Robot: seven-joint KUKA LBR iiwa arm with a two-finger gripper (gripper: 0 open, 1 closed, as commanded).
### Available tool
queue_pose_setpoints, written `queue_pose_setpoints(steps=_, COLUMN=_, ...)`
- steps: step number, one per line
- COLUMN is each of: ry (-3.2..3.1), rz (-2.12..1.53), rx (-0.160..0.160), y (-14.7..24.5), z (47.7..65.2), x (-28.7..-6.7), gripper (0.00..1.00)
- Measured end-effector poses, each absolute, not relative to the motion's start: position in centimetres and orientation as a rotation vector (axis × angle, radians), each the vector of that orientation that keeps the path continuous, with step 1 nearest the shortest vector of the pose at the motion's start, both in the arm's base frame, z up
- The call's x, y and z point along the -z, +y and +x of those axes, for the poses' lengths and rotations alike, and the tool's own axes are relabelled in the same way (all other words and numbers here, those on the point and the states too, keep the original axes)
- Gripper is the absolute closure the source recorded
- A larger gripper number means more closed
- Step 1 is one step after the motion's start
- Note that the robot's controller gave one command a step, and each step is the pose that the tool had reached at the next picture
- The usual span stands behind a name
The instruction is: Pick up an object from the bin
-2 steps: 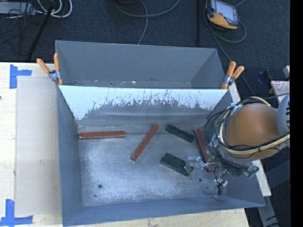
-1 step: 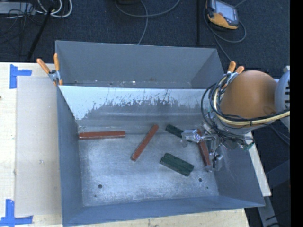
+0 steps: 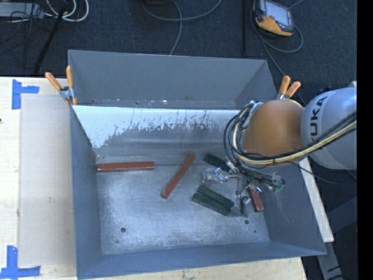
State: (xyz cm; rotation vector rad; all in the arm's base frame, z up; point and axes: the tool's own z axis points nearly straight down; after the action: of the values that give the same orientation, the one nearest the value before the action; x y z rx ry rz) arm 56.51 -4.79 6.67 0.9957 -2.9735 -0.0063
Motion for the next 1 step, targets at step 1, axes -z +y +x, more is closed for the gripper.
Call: queue_pose_setpoints(steps=1, ry=-3.019, rz=0.854, rx=0.005, y=-2.13, z=53.12, x=-6.9, gripper=0.0)
